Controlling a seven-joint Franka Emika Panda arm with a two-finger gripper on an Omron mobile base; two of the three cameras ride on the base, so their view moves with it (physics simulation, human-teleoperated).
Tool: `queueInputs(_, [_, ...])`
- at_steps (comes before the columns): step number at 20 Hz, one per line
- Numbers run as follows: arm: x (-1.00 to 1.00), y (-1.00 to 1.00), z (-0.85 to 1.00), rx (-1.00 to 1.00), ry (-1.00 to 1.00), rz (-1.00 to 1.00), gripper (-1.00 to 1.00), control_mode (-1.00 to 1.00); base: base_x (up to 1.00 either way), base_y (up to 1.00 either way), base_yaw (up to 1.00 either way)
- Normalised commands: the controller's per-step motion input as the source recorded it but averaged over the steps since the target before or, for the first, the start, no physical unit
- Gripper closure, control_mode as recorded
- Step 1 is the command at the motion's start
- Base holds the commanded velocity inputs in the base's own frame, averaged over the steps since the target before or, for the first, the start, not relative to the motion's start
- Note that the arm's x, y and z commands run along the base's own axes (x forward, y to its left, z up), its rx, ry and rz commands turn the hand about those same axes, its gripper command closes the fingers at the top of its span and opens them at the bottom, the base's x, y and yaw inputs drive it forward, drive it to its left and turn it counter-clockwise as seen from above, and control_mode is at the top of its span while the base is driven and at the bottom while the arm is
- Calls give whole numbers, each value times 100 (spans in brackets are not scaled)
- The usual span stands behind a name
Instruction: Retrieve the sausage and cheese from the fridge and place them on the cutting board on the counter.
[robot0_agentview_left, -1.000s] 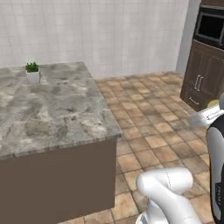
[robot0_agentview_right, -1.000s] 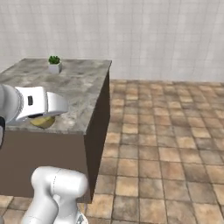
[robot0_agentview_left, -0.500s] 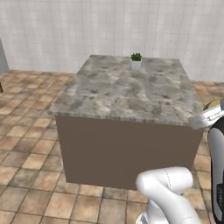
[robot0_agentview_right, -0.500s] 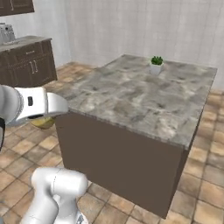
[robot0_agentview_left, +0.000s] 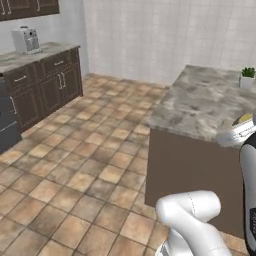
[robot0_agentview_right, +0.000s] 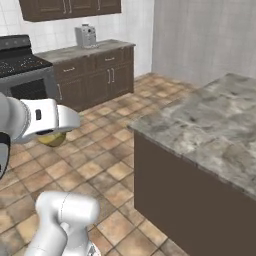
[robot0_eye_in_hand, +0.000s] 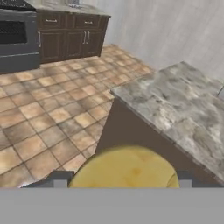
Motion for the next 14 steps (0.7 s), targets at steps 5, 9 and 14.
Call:
queueInputs(5, [0, 0, 0, 0, 0, 0, 100, 100, 52, 100, 51])
queueInputs(9, [0, 0, 0, 0, 0, 0, 100, 100, 46, 100, 58])
queueInputs(14, [0, 0, 0, 0, 0, 0, 100, 100, 79, 96, 53])
